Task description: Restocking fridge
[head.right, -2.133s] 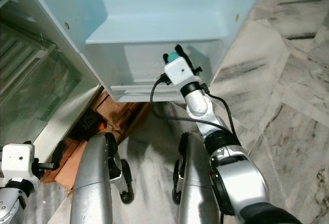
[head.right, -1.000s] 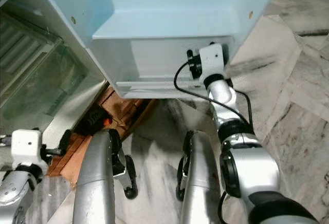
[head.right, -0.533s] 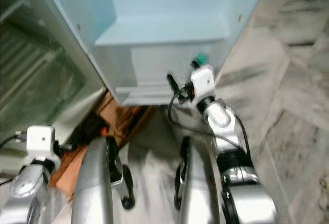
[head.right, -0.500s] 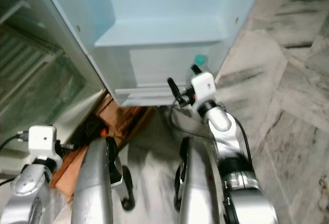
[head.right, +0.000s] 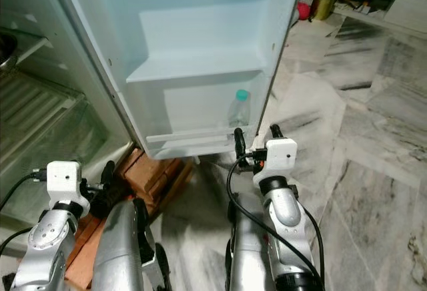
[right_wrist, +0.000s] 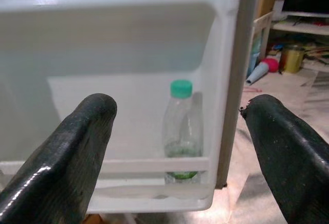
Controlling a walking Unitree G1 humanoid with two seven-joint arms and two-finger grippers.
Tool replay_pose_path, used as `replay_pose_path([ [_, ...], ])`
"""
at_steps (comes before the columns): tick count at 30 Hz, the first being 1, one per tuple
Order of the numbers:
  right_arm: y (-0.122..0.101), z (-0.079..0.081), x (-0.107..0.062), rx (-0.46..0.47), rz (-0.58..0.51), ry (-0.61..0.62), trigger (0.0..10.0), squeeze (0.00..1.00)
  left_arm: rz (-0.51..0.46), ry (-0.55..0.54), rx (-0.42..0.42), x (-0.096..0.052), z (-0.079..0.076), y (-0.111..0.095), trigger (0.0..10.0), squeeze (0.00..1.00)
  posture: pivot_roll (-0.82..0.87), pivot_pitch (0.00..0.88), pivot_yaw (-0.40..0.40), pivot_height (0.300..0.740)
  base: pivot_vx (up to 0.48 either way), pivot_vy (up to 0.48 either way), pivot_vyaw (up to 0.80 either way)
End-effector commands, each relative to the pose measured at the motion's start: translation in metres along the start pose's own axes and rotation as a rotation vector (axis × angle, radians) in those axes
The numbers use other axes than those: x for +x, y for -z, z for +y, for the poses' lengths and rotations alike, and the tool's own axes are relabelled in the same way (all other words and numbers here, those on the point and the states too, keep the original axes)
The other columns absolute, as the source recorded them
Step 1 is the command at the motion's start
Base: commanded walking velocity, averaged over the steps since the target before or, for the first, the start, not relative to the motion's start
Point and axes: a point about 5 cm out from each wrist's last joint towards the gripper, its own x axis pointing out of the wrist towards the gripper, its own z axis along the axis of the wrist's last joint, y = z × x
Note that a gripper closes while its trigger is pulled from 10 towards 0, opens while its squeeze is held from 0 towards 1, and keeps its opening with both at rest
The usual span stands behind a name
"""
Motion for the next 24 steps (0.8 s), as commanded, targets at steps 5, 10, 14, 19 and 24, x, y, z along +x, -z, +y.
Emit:
replay_pose_path([
  [5, -0.009, -0.011, 0.005, 0.001, 0.013, 0.058, 10.0, 0.00, -0.022, -0.007, -0.018, 0.008, -0.004, -0.002, 10.0, 0.00, -0.07, 0.007, 0.028, 0.604, 0.000, 0.000, 0.00],
  [10, -0.011, -0.011, 0.010, -0.004, 0.012, 0.056, 10.0, 0.00, -0.026, -0.008, -0.021, 0.013, -0.007, -0.002, 10.0, 0.00, -0.07, 0.000, 0.025, 0.628, 0.000, 0.000, 0.00],
  [14, -0.009, -0.010, 0.012, -0.007, 0.032, 0.041, 10.0, 0.00, -0.012, -0.013, 0.039, 0.015, -0.005, 0.002, 10.0, 0.00, -0.07, 0.000, 0.027, 0.652, 0.000, 0.000, 0.00],
  [19, -0.006, -0.012, 0.013, -0.016, 0.049, 0.030, 10.0, 0.00, -0.012, -0.012, 0.040, 0.018, 0.000, 0.002, 10.0, 0.00, -0.06, 0.000, 0.023, 0.692, 0.000, 0.000, 0.00],
  [24, 0.001, -0.012, 0.011, -0.003, 0.087, 0.026, 10.0, 0.00, -0.014, -0.031, 0.050, 0.018, 0.002, 0.004, 10.0, 0.00, -0.06, 0.000, 0.017, 0.726, 0.000, 0.000, 0.00],
])
